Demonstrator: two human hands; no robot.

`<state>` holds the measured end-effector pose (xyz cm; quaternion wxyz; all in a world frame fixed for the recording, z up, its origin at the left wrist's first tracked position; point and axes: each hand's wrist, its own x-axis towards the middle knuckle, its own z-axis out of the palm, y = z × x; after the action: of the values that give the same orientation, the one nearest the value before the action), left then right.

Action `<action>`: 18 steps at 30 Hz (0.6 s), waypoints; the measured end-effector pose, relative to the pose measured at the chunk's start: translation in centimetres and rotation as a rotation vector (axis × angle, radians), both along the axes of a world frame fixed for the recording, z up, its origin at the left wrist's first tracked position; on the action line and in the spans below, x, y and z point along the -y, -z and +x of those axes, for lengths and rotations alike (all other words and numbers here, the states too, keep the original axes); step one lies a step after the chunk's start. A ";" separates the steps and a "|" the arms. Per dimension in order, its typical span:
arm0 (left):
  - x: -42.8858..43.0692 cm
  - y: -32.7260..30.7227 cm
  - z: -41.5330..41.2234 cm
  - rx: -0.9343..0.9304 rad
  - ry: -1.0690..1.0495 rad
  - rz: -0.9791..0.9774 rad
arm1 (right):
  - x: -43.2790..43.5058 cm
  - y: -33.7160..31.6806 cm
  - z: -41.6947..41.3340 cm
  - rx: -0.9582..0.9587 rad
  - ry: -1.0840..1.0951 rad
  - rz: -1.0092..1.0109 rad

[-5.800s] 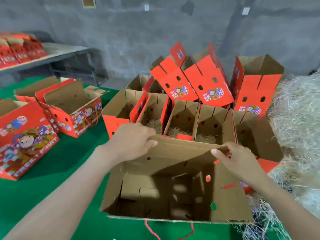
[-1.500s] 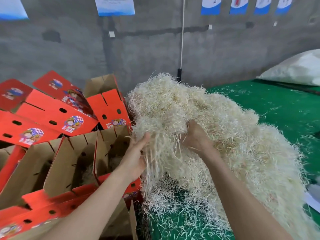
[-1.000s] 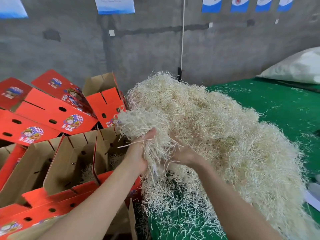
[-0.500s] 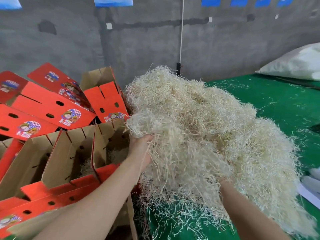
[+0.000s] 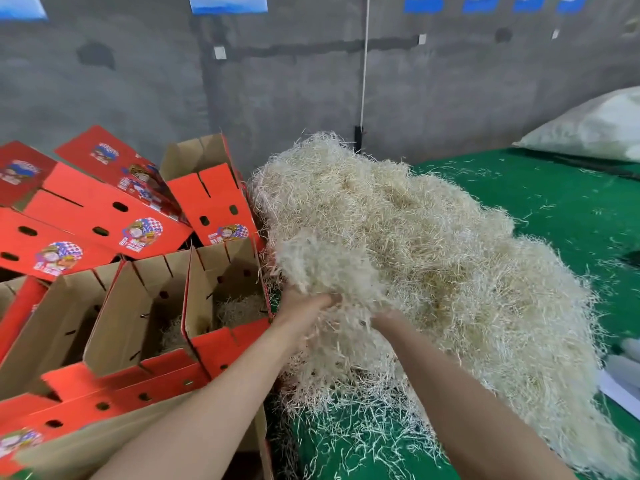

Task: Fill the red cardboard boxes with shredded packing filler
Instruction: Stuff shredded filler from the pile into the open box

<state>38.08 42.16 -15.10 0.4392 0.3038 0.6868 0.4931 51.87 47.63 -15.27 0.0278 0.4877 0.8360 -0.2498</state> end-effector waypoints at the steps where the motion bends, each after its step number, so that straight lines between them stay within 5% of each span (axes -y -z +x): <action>1: -0.3 -0.2 -0.8 0.078 -0.111 0.036 | -0.3 -0.1 -0.4 -0.041 -0.065 0.005; 6: -1.5 -2.7 -3.7 0.443 -0.302 0.147 | -2.1 0.0 -1.1 -0.215 -0.104 -0.073; 13: -1.7 -7.8 -4.5 0.602 -0.247 0.435 | -3.3 9.4 4.6 0.233 -0.031 -0.069; 18: -1.5 -9.1 -3.6 0.519 -0.253 0.327 | -3.1 2.4 1.5 -0.109 -0.084 0.010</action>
<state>34.49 43.61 -5.98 0.4800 0.1468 0.4961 0.7085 53.39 50.76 -17.70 -0.0095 0.4382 0.8572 -0.2706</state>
